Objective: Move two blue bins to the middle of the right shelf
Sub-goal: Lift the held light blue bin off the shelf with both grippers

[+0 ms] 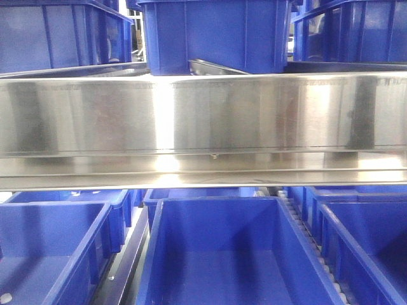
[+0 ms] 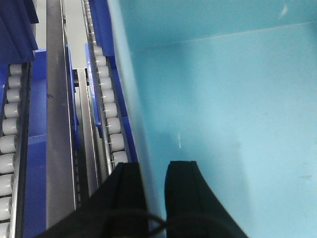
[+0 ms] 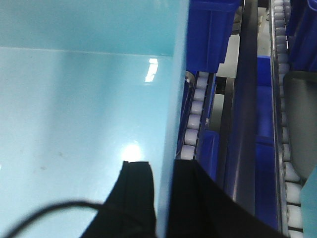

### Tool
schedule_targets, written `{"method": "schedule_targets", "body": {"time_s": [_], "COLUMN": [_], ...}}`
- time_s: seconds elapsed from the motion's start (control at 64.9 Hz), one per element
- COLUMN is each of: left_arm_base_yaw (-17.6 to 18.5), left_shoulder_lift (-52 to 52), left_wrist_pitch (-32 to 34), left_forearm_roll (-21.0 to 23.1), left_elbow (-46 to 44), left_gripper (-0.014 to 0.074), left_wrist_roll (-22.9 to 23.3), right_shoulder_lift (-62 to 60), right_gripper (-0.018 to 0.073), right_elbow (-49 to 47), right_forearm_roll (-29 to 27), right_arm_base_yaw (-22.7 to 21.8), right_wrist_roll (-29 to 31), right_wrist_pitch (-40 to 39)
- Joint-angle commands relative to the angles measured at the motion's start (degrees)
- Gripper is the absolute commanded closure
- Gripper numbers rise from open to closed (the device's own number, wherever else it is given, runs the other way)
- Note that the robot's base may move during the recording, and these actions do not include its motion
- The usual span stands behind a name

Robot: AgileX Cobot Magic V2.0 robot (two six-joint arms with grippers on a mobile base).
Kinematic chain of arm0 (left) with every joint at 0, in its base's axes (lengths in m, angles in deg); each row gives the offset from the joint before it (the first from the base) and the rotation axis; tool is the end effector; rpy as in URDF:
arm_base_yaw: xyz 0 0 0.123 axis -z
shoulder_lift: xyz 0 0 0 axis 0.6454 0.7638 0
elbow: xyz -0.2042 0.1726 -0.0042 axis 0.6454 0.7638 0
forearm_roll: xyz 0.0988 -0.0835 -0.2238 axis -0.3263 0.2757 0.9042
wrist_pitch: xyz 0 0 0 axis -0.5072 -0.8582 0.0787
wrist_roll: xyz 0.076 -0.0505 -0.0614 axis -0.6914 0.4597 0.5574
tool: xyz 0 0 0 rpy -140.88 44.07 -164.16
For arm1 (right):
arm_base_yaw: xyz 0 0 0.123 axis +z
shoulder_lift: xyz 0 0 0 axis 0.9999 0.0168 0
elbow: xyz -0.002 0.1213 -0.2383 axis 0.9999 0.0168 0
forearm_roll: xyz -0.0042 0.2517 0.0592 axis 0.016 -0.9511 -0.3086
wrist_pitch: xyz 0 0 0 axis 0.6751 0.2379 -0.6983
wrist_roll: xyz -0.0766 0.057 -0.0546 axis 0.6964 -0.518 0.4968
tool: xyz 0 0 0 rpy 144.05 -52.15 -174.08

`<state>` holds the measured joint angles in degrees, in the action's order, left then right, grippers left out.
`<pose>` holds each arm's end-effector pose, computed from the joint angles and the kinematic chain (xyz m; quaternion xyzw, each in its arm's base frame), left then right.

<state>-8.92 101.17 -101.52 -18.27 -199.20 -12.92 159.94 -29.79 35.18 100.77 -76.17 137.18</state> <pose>0.2964 -0.1638 0.4798 0.1206 0.8852 -0.1126 0.4349 0.3166 0.0875 0.4802 -0.1140 0.8781 0.1430 0.4423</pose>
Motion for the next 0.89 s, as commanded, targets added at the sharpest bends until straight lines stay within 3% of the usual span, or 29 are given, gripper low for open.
{"method": "schedule_targets", "body": {"time_s": [0.0,0.879], "left_arm_base_yaw": [0.0,0.0], "left_shoulder_lift": [-0.8,-0.8], "left_wrist_pitch": [0.5,0.5], "left_forearm_roll": [-1.9,-1.9], "left_elbow": [-0.7,-0.7], "left_gripper": [0.0707,0.0707], "left_wrist_roll": [-1.1,-1.1], "right_shoulder_lift": [-0.6,1.4], "right_gripper": [0.0711,0.0711], "right_elbow": [-0.8,-0.8], "right_forearm_roll": [2.7,2.7], "right_arm_base_yaw": [-0.6,-0.6], "right_wrist_roll": [0.6,0.6], "right_wrist_pitch": [-2.8,-6.0]}}
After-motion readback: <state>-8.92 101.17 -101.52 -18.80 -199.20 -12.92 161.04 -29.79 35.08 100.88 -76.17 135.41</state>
